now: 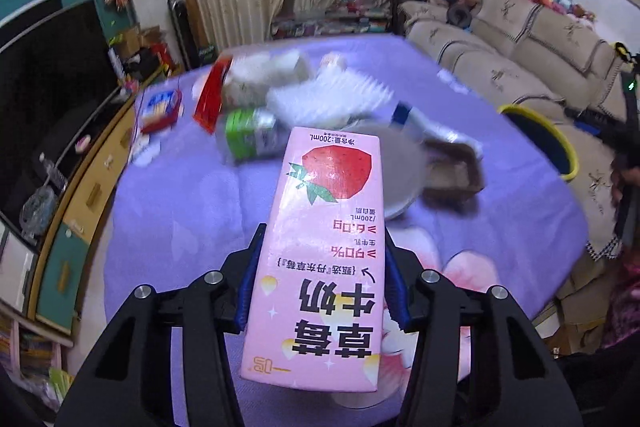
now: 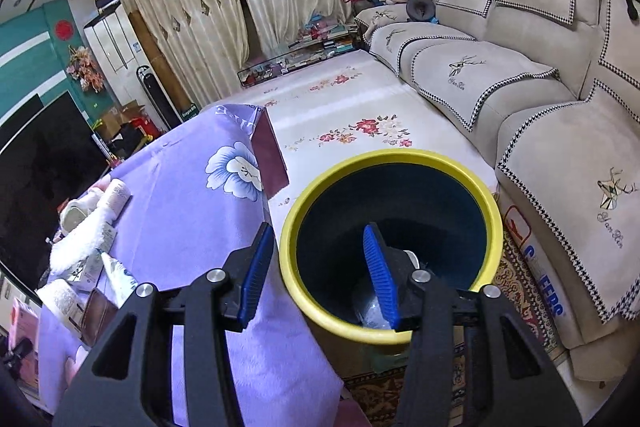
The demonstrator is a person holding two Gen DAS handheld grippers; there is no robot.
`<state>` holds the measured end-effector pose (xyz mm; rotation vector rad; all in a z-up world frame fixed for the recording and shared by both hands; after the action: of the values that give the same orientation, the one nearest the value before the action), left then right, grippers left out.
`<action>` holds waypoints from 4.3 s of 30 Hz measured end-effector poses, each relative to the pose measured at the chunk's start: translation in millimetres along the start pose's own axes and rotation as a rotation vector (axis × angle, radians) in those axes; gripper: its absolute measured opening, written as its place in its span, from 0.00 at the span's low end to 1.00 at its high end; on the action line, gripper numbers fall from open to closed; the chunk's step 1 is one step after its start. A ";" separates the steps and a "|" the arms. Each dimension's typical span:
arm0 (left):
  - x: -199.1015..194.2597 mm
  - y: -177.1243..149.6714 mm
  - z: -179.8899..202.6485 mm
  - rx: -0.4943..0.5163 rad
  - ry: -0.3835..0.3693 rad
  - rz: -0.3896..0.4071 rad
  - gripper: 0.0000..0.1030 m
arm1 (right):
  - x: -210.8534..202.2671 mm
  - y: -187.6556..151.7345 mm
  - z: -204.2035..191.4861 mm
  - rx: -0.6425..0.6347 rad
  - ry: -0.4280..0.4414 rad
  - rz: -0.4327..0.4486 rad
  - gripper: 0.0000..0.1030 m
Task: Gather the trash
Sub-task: 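Carry the pink milk carton over the bin and drop it with the left gripper, then move the right gripper back to the table and grasp the brown plastic tray, then carry the brown tray to the bin and release it with the right gripper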
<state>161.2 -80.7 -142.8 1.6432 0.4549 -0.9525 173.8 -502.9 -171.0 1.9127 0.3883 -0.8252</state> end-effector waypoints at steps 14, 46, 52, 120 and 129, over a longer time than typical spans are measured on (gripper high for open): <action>30.7 85.5 214.6 0.308 -0.363 0.005 0.50 | -53.9 -6.7 64.1 0.044 -0.116 0.092 0.51; 112.7 190.6 361.4 0.335 -0.405 0.016 0.86 | -37.1 -25.8 135.2 0.172 -0.128 0.036 0.55; 45.1 183.4 274.8 0.224 -0.362 0.135 0.91 | -30.3 -29.4 102.3 0.118 -0.096 0.015 0.55; 24.4 45.3 -59.0 -0.261 0.014 0.184 0.95 | 47.4 -113.8 -234.4 -0.461 0.198 -0.239 0.07; 40.2 40.6 -55.5 -0.251 -0.009 0.154 0.95 | 62.5 -123.1 -235.9 -0.447 0.207 -0.277 0.04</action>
<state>233.9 -48.3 -146.2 1.4239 0.4174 -0.7553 236.0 -242.7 -227.1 1.5443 0.9019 -0.6486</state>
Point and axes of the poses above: each gripper's, at about its wrist camera, not at the fingertips, and x roughly the way its jaws point, z to its right, y to its top, the point moved 10 cm from there along x, roughly the way its jaws point, and after that the axes turned 5 degrees about -z, right-handed, at the moved point
